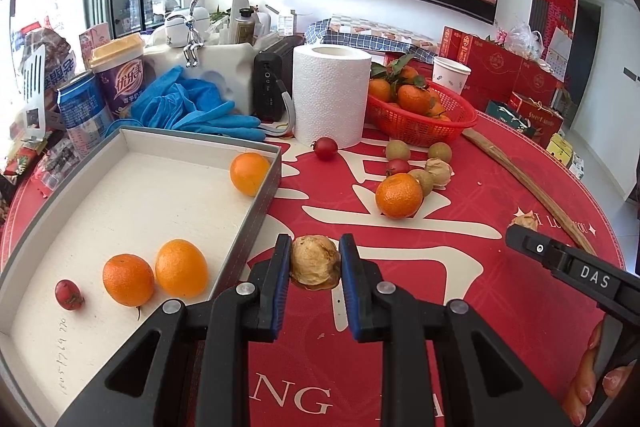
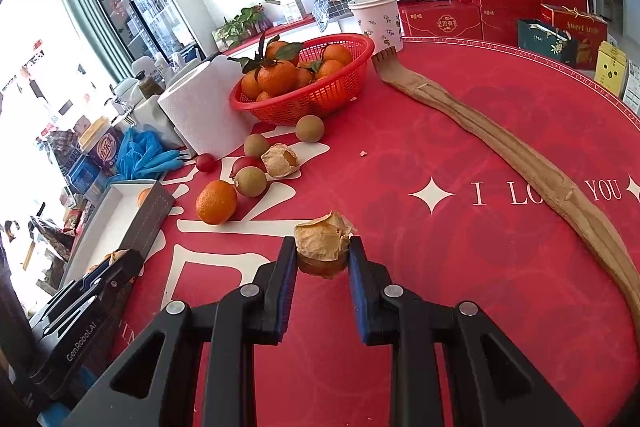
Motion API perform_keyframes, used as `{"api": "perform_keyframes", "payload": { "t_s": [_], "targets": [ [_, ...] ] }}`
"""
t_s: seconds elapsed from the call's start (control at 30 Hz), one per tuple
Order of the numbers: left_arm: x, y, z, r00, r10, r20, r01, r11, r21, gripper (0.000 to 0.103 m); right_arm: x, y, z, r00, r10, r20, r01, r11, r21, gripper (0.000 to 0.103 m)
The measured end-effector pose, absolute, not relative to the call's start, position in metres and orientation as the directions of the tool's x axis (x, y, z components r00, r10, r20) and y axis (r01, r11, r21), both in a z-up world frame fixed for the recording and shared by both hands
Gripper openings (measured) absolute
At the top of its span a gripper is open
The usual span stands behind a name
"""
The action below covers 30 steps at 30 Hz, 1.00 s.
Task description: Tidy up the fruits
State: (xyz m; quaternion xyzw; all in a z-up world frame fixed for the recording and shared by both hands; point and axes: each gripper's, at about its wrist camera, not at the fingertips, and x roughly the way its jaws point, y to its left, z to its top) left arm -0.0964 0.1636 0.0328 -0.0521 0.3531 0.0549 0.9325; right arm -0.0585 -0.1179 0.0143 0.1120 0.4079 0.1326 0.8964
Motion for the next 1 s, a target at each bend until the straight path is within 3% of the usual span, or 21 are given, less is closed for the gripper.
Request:
{"api": "perform_keyframes", "payload": {
  "t_s": [0.5,1.0],
  "targets": [
    [-0.109,0.192,0.055,0.768,0.096,-0.633,-0.199,0.975,-0.093,0.026,-0.063,-0.081,0.027,0.624,0.341,-0.703,-0.214,0.94,0.265,0.026],
    [-0.146,0.269,0.065,0.764,0.222,-0.606,-0.378,0.915,-0.141,0.026,-0.067,0.041,0.051,0.541,0.455,-0.707,-0.432,0.872,0.231,0.026]
  ]
}}
